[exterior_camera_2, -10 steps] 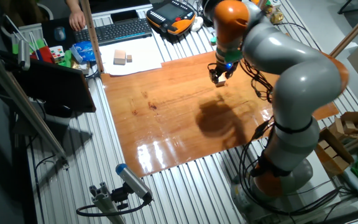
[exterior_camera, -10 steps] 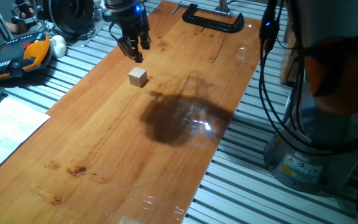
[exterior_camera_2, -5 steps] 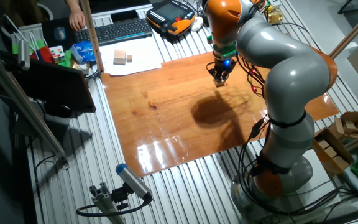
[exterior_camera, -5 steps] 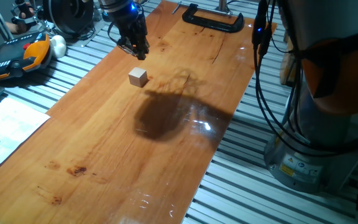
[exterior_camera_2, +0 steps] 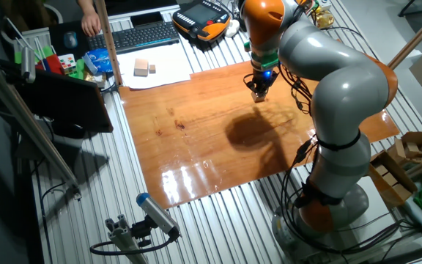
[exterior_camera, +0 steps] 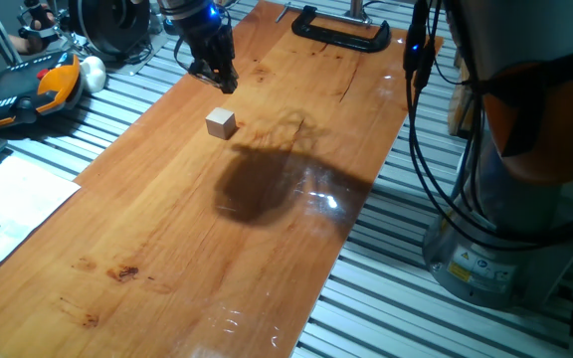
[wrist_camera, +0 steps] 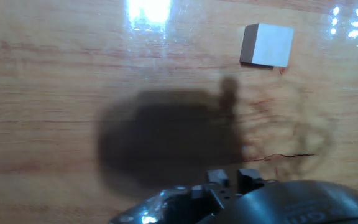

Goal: Hold a small block with the gripper and sweep it from left to right on the table

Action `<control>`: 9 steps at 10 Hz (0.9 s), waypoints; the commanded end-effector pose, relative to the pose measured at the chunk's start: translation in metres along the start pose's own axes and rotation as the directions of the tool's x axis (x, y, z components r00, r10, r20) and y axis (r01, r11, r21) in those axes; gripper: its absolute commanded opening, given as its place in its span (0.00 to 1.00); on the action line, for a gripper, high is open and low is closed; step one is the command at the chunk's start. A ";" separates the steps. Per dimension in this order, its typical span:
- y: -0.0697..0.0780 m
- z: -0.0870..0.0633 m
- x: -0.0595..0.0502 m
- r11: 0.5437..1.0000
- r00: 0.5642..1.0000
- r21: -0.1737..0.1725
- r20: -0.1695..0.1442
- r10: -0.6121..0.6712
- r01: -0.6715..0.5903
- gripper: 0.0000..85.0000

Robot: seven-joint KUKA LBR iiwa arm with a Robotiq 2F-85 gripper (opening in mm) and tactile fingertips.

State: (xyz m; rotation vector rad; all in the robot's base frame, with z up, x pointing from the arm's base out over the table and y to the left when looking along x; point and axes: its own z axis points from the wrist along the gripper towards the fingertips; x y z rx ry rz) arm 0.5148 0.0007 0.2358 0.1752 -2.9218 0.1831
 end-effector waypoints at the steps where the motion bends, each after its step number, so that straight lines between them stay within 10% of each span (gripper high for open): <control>1: 0.000 0.000 0.000 1.000 1.000 0.000 0.000 0.000 0.000 0.02; 9: 0.000 0.000 0.000 0.999 0.999 -0.002 -0.004 -0.034 0.034 0.02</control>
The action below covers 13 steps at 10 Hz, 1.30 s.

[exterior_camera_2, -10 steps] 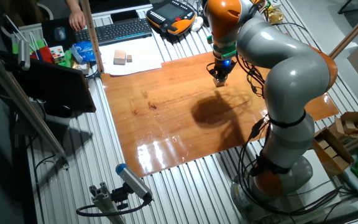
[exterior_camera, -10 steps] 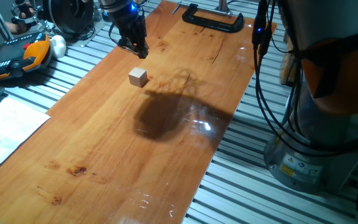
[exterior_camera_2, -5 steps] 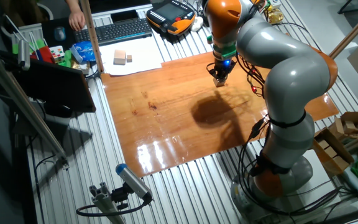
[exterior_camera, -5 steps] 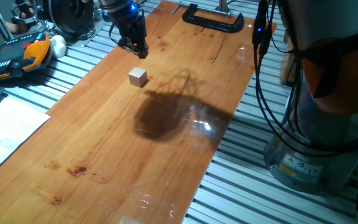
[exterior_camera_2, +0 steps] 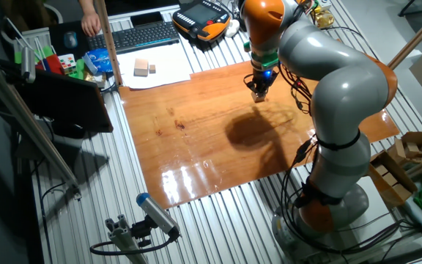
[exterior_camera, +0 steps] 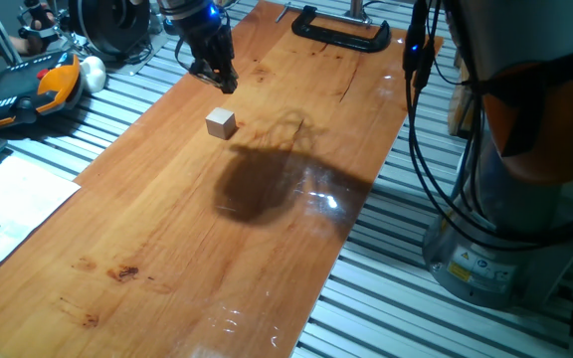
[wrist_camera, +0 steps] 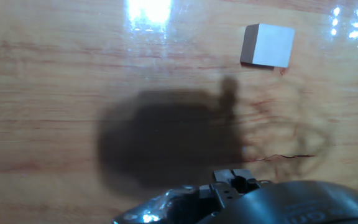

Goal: Hold a small block with the gripper and sweep it from left to right on the table

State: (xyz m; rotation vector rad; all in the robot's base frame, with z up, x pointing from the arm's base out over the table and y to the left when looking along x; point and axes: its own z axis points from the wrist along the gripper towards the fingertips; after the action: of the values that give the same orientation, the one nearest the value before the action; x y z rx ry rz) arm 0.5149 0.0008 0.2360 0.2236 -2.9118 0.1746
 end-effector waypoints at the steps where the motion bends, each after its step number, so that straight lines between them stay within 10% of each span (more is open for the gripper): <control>1: 0.000 0.000 0.000 1.000 1.000 0.000 -0.001 0.000 0.000 0.02; 13: 0.000 0.000 0.000 0.986 0.986 -0.005 -0.020 -0.166 0.166 0.02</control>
State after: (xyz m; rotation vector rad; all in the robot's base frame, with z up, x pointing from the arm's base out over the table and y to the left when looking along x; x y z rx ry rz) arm 0.5150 0.0010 0.2358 0.4589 -2.8557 0.1431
